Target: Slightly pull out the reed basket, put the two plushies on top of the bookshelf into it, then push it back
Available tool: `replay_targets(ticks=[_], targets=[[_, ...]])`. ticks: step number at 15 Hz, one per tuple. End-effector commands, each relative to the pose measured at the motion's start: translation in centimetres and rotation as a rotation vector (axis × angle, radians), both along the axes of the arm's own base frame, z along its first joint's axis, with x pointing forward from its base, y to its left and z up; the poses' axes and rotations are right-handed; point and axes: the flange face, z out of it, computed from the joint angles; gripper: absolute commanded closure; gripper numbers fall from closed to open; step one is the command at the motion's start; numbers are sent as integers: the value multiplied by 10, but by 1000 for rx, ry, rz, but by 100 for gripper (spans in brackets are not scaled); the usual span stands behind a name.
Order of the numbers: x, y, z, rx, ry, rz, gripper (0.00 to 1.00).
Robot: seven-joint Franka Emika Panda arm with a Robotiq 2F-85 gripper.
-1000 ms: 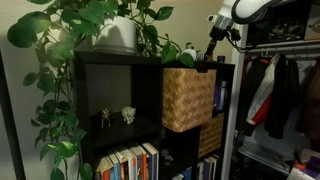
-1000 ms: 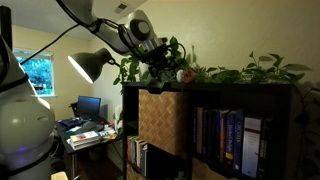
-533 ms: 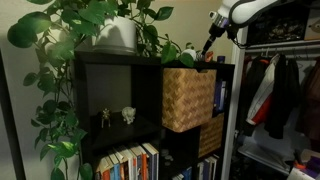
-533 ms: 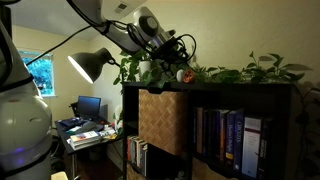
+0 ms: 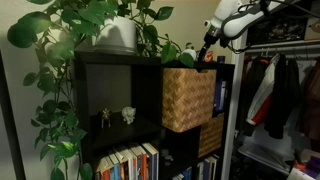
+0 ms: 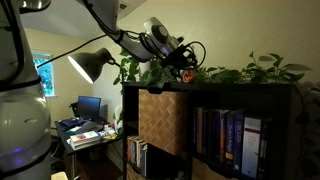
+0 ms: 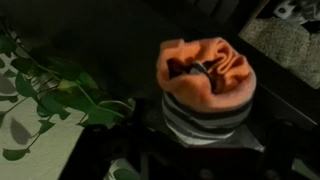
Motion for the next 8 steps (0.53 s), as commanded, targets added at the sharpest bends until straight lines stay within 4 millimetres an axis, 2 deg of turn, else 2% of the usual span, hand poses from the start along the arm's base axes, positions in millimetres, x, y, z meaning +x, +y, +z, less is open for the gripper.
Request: replay_targets(ticks=[1, 8], targets=[[9, 2, 1, 0, -13, -20, 33], [-12, 2, 9, 11, 27, -68, 79]])
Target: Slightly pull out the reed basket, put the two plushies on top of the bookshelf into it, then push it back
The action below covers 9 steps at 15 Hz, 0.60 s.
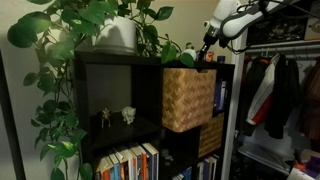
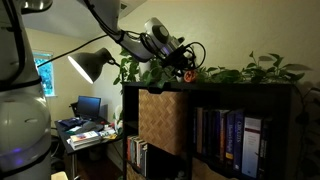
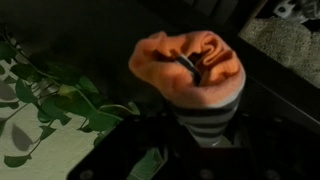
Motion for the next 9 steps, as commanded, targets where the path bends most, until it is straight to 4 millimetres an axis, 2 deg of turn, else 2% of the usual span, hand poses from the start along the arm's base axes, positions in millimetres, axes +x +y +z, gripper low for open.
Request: replay_targets(ticks=[1, 2, 3, 9], targets=[[-20, 4, 11, -5, 39, -49, 84], [-26, 7, 12, -8, 71, -42, 89], [-32, 9, 14, -17, 86, -57, 90], [-62, 44, 13, 28, 216, 56, 89]])
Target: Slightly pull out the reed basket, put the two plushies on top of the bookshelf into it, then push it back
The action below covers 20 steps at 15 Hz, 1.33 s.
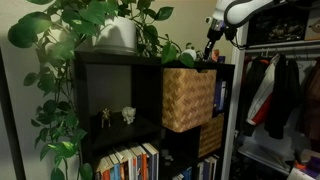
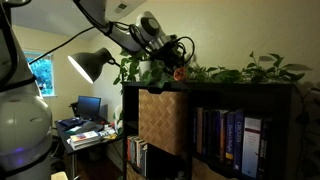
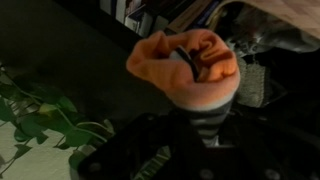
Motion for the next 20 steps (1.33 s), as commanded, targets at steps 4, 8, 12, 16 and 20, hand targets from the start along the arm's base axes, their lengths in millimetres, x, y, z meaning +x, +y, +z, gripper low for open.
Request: replay_targets(ticks=[4, 8, 12, 16, 20], targets=[[-30, 38, -12, 48, 70, 168, 89], [-27, 55, -34, 67, 90, 278, 90], [-26, 62, -57, 49, 77, 393, 90], [-26, 62, -75, 46, 92, 454, 46], [-29, 62, -70, 15, 96, 487, 22]])
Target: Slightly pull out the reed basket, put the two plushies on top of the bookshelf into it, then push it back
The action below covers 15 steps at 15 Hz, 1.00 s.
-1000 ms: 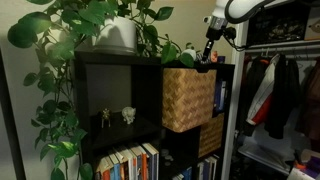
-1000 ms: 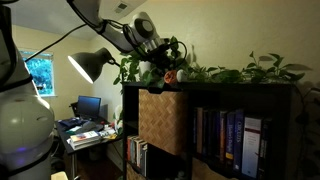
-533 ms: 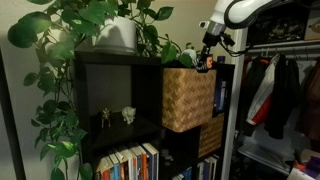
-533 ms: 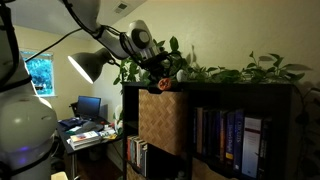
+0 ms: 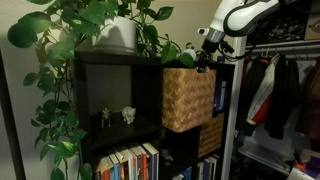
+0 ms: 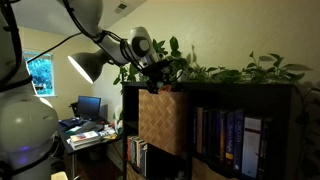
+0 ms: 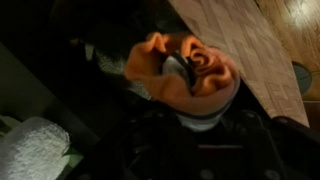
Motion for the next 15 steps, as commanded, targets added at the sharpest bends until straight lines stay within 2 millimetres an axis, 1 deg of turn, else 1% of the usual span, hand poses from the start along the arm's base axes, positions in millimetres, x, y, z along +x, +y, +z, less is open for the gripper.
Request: replay_targets(ticks=[1, 3, 4, 8, 10, 13, 15], targets=[[-8, -2, 11, -3, -33, 40, 15], [-11, -3, 23, -9, -53, 34, 2], [-12, -4, 30, -9, -64, 24, 1], [-17, -9, 64, 4, -138, 11, 0], [-15, -15, 80, -7, -219, -7, 0], [-4, -30, 97, 13, -306, -53, 0], [6, -41, 101, 20, -354, -80, 0]])
